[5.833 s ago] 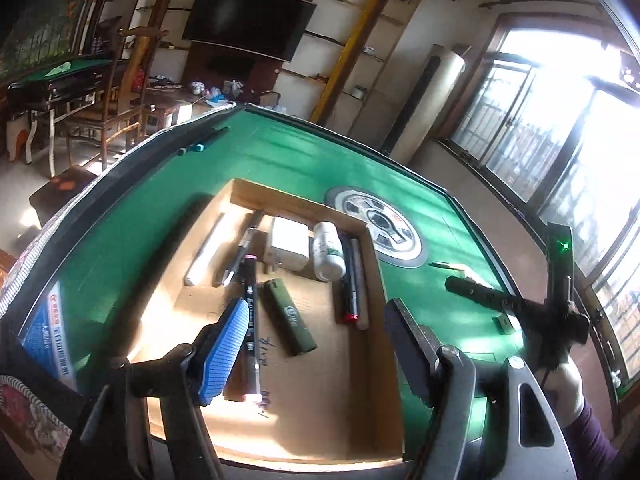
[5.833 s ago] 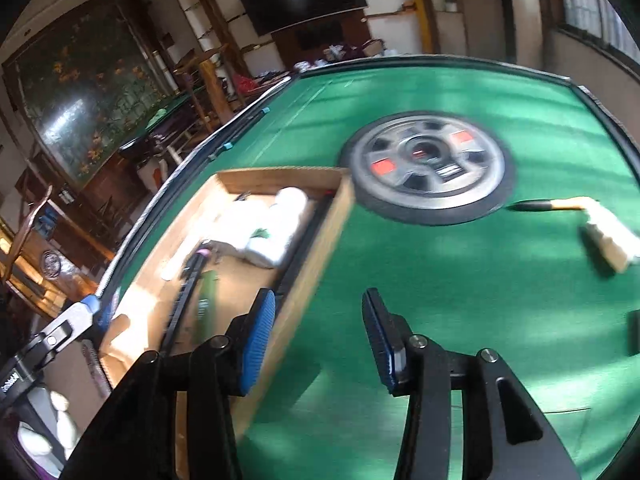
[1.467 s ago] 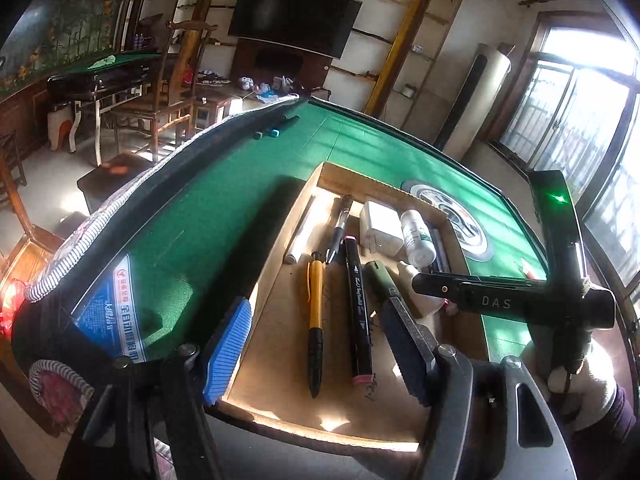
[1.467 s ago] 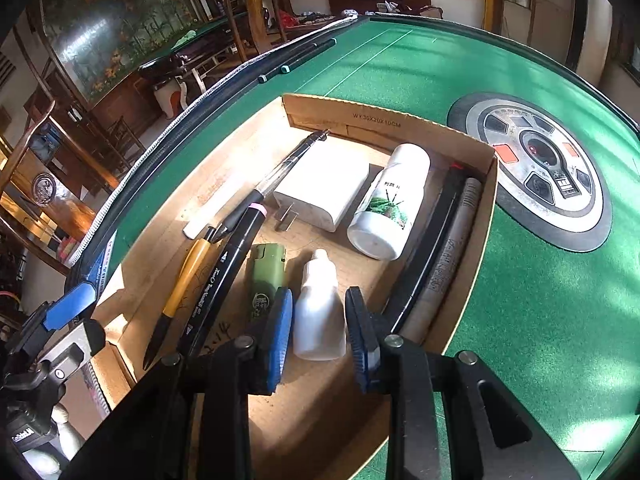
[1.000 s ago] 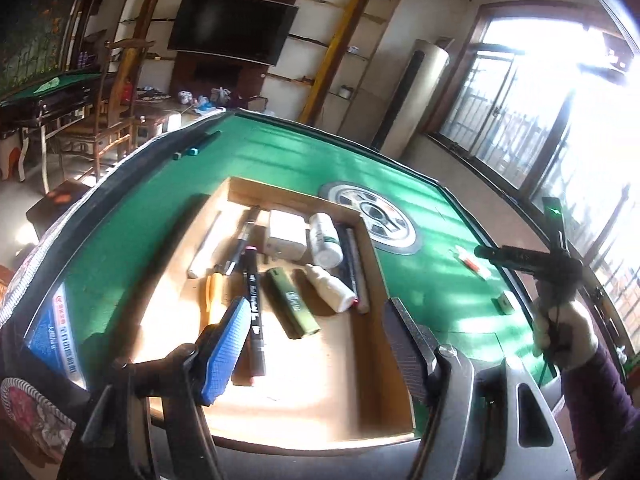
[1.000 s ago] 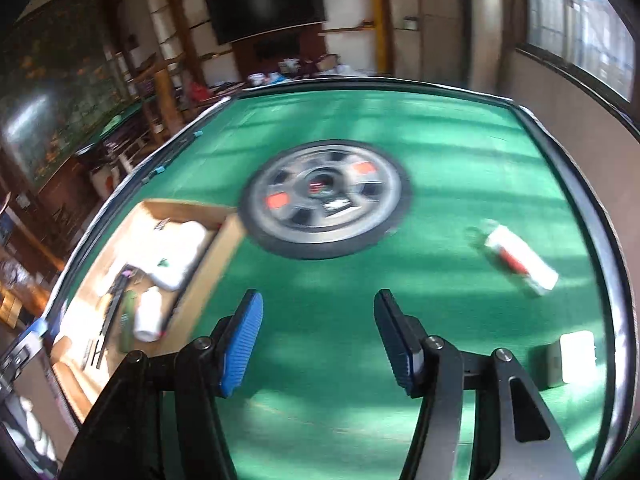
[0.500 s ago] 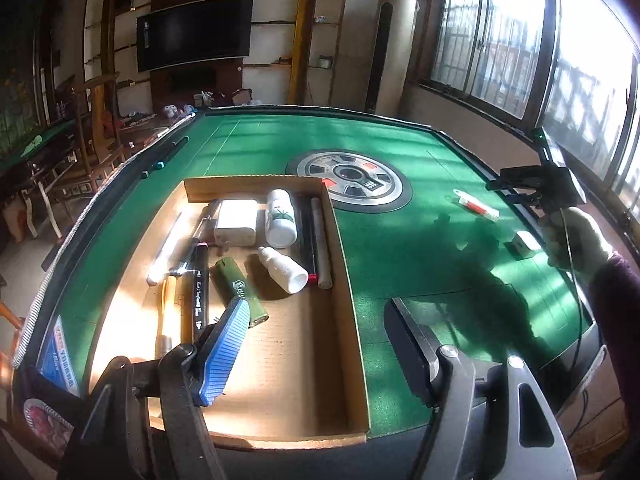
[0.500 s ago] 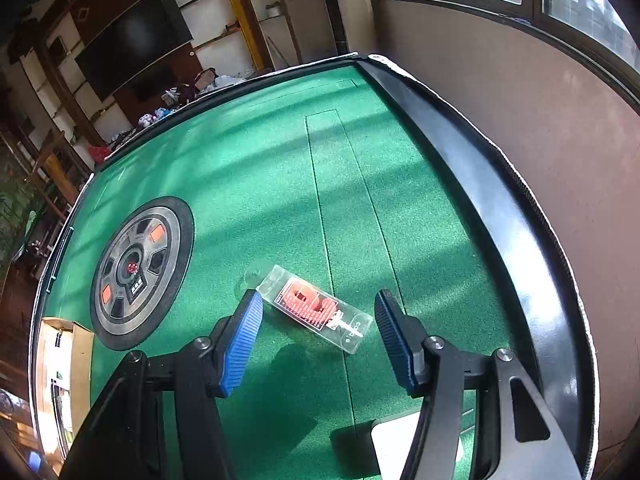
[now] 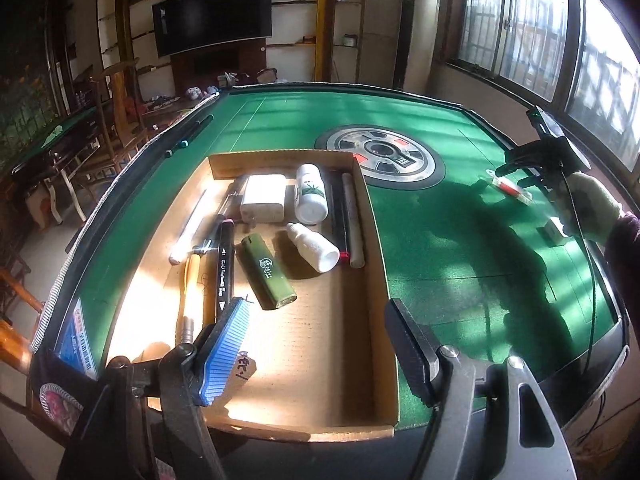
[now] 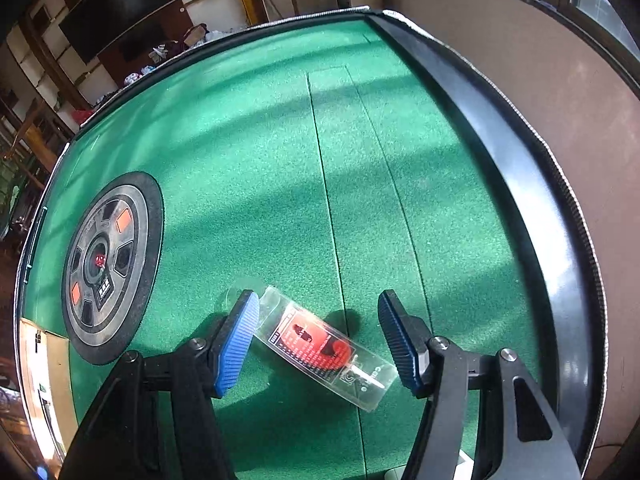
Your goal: Organize rigid objects
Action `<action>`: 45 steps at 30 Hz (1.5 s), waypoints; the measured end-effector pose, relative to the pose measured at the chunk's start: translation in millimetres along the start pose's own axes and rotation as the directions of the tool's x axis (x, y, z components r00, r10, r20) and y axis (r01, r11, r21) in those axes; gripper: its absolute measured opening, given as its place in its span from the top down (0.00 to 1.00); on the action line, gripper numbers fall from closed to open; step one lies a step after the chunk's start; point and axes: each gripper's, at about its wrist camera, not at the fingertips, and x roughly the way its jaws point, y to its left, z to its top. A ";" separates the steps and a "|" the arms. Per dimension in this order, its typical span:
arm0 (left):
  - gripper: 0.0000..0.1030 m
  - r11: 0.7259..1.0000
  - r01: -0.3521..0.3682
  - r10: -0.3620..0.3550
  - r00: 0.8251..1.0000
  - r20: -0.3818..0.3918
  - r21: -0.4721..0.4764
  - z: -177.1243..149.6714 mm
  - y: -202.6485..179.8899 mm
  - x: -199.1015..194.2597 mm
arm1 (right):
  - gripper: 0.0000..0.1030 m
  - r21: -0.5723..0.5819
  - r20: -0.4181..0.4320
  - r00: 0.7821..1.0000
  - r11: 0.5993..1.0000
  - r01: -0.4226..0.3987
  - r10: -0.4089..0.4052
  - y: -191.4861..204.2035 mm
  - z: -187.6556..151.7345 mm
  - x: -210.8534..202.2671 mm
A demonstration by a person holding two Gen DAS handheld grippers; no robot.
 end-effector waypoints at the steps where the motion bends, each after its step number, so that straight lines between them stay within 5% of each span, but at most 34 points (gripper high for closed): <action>1: 0.29 1.000 0.000 0.000 1.000 -0.002 0.002 0.0 -0.5 0.6 | 0.41 -0.012 -0.006 1.000 1.000 0.003 -0.004 2.9 -2.0 1.5; 3: 0.29 1.000 0.002 -0.002 1.000 -0.006 0.001 1.0 -0.8 2.8 | 0.41 -0.045 0.000 1.000 0.999 0.000 0.000 8.4 -6.4 -0.3; 7: 0.29 1.000 0.011 -0.011 1.000 -0.011 -0.004 1.2 0.6 5.5 | 0.66 -0.060 -0.002 1.000 0.998 -0.028 0.028 14.8 -13.5 -7.0; 13: 0.29 0.999 0.037 -0.037 0.999 -0.003 -0.021 2.2 6.1 3.4 | 0.69 -0.155 -0.029 0.999 0.987 -0.035 0.031 42.7 -50.5 -12.7; 18: 0.29 0.997 0.064 -0.064 0.998 -0.008 -0.038 1.1 7.7 3.3 | 0.68 -0.262 -0.073 0.992 0.957 -0.120 0.105 75.6 -97.4 -28.6; 23: 0.29 0.994 0.104 -0.104 0.995 0.003 -0.033 0.2 4.7 -1.9 | 0.67 -0.278 -0.173 0.944 0.905 -0.321 0.281 81.3 -133.5 -51.1; 28: 0.29 0.986 0.163 -0.163 0.987 0.015 -0.035 1.0 0.3 -7.0 | 0.46 -0.198 0.055 0.976 0.960 -0.198 0.213 36.5 -115.7 -97.0; 32: 0.28 0.982 0.186 -0.186 0.982 0.035 -0.004 0.7 -6.2 -12.5 | 0.36 -0.041 0.206 0.973 0.995 -0.095 0.102 -31.7 -108.5 -124.7; 37: 0.27 0.970 0.243 -0.243 0.970 0.027 0.010 3.5 -21.1 -11.6 | 0.34 0.086 0.193 0.981 0.995 -0.042 0.025 -92.1 -109.3 -114.4; 41: 0.27 0.964 0.264 -0.264 0.964 0.007 0.035 2.0 -37.0 -12.7 | 0.34 0.099 0.136 0.990 0.994 -0.051 0.037 -92.4 -113.9 -82.4; 45: 0.27 0.966 0.252 -0.252 0.968 -0.010 0.053 2.1 -45.5 -12.5 | 0.35 -0.065 0.148 0.987 0.997 -0.052 0.061 -52.8 -123.1 -67.1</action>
